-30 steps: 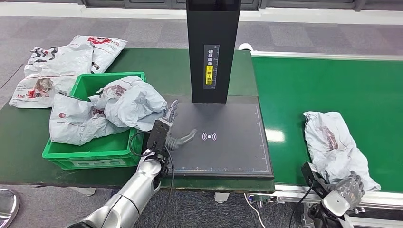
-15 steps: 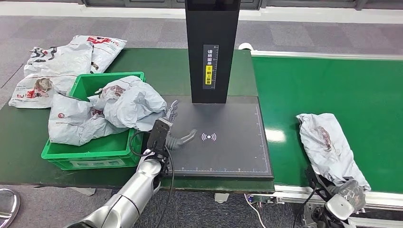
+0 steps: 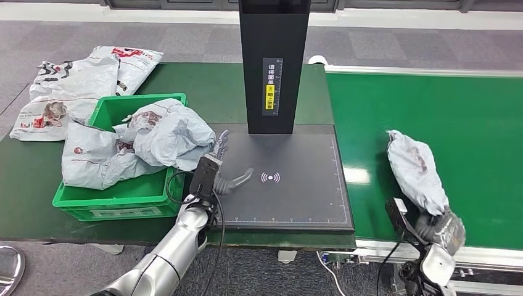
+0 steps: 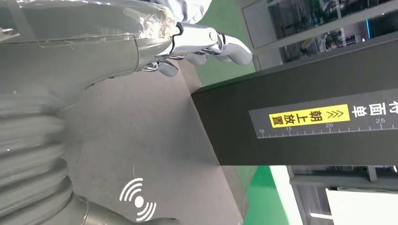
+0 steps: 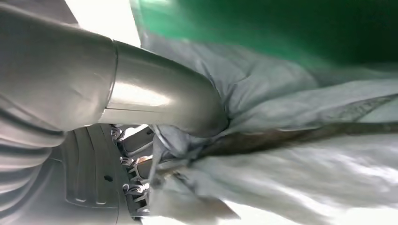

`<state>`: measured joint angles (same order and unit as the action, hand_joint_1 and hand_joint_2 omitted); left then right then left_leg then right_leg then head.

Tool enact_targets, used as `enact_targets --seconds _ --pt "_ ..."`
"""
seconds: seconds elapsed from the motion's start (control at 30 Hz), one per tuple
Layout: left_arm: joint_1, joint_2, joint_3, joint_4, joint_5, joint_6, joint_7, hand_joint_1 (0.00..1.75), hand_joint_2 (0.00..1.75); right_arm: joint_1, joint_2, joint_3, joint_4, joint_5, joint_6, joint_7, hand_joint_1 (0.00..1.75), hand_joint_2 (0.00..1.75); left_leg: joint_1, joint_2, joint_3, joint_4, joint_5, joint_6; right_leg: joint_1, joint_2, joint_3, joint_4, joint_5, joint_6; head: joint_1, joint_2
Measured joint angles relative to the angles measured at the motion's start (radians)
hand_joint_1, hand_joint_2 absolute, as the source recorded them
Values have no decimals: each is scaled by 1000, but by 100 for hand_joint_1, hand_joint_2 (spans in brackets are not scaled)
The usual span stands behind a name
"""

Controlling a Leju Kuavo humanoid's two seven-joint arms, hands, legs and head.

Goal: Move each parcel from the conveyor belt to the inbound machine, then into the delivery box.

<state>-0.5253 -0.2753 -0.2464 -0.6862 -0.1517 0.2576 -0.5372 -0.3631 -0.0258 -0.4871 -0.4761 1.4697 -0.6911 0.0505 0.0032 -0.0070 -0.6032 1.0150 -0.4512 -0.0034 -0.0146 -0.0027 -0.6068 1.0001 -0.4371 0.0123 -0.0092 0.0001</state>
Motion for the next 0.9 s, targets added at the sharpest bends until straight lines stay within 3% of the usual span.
enact_targets --seconds 0.17,0.3,0.5,0.7,0.9 --pt "9 2 11 -7 -21 31 -8 0 175 22 118 5 -312 -170 -9 -278 175 175 1 -1 0 0 1 -1 0 -1 -1 1 0 -1 0 0" --pt "8 -1 27 -7 -32 49 -11 0 175 41 220 38 -540 -217 -10 -384 175 175 1 0 0 0 1 -1 0 0 -2 2 -1 -1 0 0" --pt "3 -2 33 -7 -45 51 -8 0 175 77 295 129 -714 -228 -10 -357 175 175 0 0 0 0 1 -1 0 0 -1 1 -1 -1 0 0" --pt "-12 -5 45 -6 -56 41 4 0 175 158 304 351 -785 -173 23 -208 175 175 0 0 0 0 1 -1 0 0 -2 1 -1 -1 0 0" --pt "-22 -5 50 -6 -57 34 4 0 175 206 302 500 -804 -162 57 -165 175 175 1 0 0 0 0 -2 0 0 -2 2 -1 -2 0 0"
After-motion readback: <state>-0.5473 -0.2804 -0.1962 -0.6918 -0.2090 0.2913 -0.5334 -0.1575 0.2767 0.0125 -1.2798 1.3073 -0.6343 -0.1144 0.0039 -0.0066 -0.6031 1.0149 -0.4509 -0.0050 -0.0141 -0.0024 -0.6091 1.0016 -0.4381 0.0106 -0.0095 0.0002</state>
